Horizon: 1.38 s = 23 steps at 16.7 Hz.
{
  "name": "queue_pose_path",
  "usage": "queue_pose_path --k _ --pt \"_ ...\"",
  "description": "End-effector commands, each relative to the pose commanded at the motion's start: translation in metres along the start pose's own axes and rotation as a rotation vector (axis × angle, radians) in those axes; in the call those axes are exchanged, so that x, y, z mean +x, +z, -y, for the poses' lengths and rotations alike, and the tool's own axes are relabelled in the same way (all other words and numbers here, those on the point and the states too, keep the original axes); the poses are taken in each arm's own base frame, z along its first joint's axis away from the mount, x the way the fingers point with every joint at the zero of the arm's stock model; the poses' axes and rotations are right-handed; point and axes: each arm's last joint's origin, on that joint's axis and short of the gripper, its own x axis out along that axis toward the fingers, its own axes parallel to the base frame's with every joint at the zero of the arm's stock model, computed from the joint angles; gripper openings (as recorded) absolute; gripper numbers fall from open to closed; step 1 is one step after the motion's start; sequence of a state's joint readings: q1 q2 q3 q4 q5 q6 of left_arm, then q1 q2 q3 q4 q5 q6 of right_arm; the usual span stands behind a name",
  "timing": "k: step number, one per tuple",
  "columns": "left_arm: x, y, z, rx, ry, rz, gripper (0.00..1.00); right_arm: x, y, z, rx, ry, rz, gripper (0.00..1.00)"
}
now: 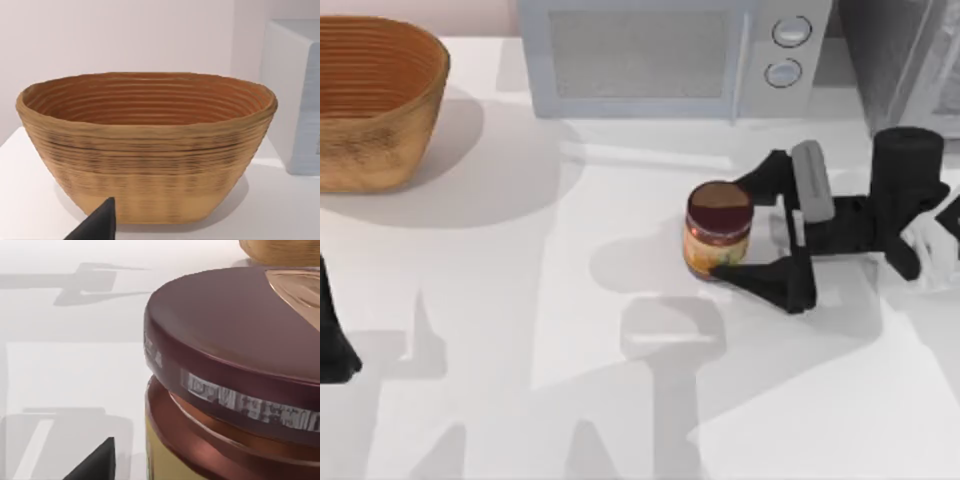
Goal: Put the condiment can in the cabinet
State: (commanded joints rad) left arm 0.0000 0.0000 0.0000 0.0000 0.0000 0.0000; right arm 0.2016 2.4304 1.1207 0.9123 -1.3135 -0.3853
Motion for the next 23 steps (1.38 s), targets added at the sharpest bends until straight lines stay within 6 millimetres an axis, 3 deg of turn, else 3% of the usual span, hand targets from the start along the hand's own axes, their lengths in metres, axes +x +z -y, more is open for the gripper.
queue_pose_path --k 4,8,21,23 --pt "0.0 0.0 0.0 0.0 0.0 0.0 1.0 0.023 0.001 -0.003 0.0 0.0 0.003 1.0" --pt "0.0 0.0 0.0 0.0 0.0 0.0 1.0 0.023 0.001 -0.003 0.0 0.0 0.003 1.0" --pt "0.0 0.0 0.0 0.0 0.0 0.0 1.0 0.023 0.001 -0.003 0.0 0.0 0.003 0.02" --pt "0.0 0.0 0.0 0.0 0.0 0.0 1.0 0.023 0.001 -0.003 0.0 0.0 0.003 0.0"
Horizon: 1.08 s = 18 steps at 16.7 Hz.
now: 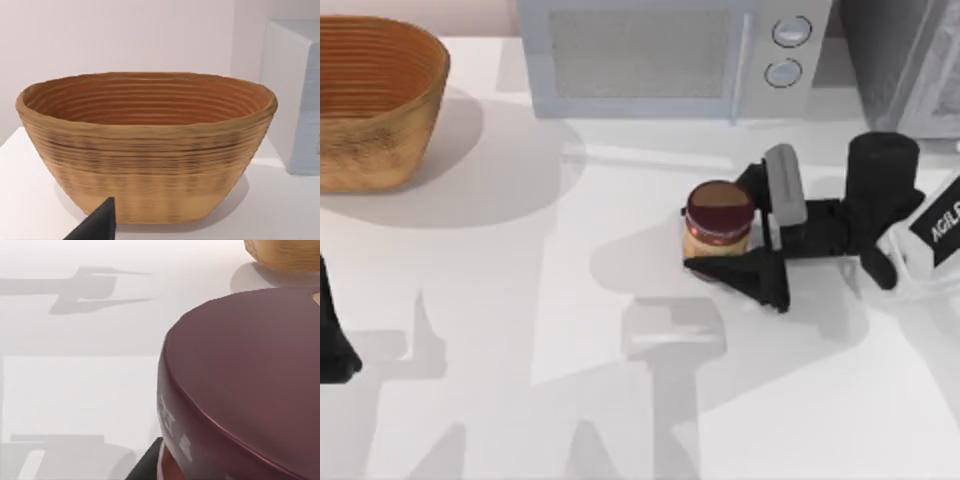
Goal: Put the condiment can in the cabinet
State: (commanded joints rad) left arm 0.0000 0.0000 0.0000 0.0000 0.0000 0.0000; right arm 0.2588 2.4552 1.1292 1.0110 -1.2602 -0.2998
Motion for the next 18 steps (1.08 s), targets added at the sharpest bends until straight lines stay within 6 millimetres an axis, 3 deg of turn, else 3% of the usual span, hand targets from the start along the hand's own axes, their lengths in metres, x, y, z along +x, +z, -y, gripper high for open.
queue_pose_path --k 9,12,18 --pt "0.0 0.0 0.0 0.0 0.0 0.0 1.0 -0.002 0.006 0.002 -0.003 -0.006 0.001 0.0" --pt "0.0 0.0 0.0 0.0 0.0 0.0 1.0 -0.005 0.04 0.009 -0.013 -0.014 0.002 0.0" --pt "0.0 0.0 0.0 0.0 0.0 0.0 1.0 -0.013 0.132 0.003 0.003 -0.001 -0.001 0.0"
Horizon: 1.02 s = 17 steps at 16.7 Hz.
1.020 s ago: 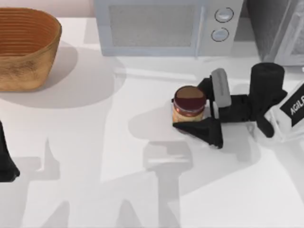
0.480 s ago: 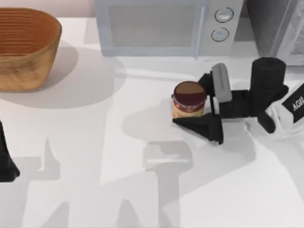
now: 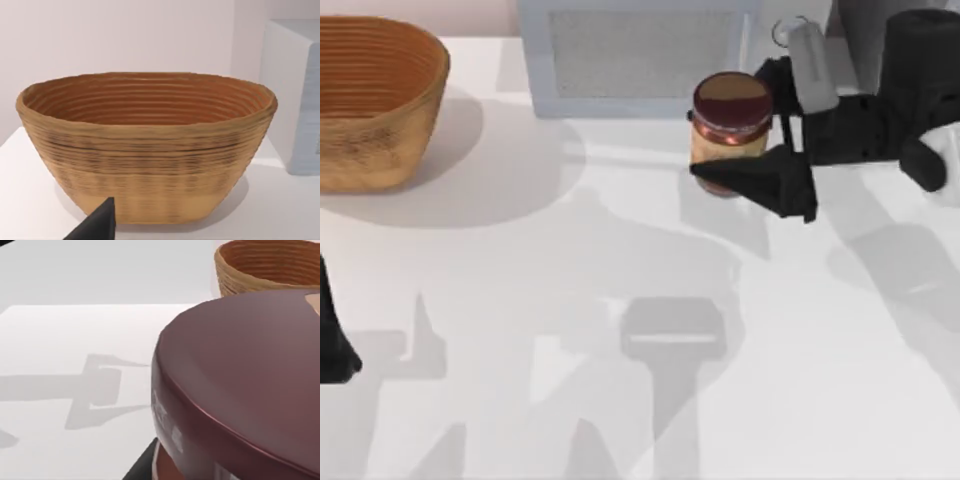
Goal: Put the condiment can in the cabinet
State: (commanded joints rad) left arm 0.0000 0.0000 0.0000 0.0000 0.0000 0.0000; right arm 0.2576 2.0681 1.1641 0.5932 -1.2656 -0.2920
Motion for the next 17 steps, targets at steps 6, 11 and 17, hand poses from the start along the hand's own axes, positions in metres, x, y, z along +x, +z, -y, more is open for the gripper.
queue_pose_path --k 6,11,17 --pt "0.0 0.0 0.0 0.0 0.0 0.0 1.0 -0.004 0.016 -0.003 0.001 -0.003 0.001 0.0" --pt "0.0 0.0 0.0 0.0 0.0 0.0 1.0 -0.011 0.037 -0.018 -0.01 -0.057 -0.007 0.0" --pt "0.0 0.0 0.0 0.0 0.0 0.0 1.0 -0.058 0.097 -0.091 -0.007 -0.361 -0.028 0.0"
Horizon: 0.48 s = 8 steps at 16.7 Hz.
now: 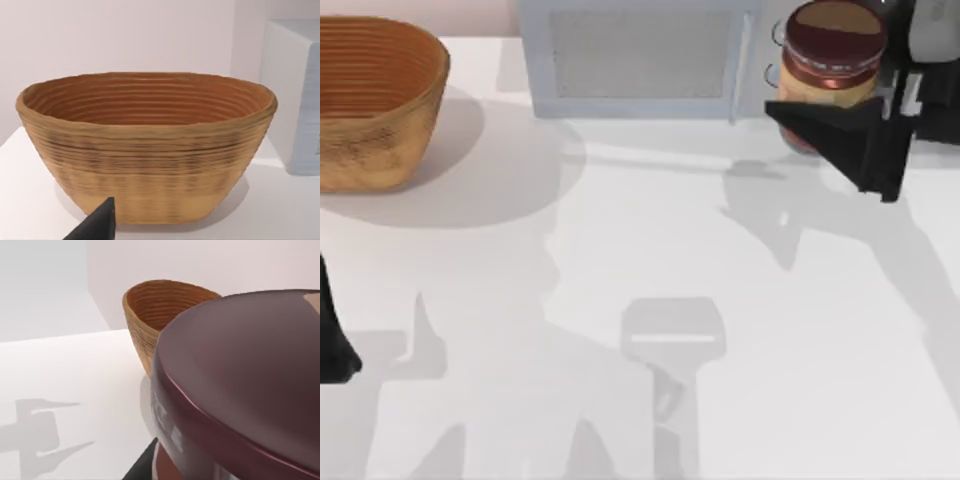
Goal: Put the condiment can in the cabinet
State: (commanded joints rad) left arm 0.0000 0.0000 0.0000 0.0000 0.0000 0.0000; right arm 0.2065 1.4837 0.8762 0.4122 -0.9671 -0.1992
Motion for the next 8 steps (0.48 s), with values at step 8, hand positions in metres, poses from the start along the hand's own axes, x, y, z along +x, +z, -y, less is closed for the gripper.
queue_pose_path --k 8 --pt "0.0 0.0 0.0 0.0 0.0 0.0 1.0 -0.113 -0.01 -0.109 0.071 -0.661 0.03 0.0"
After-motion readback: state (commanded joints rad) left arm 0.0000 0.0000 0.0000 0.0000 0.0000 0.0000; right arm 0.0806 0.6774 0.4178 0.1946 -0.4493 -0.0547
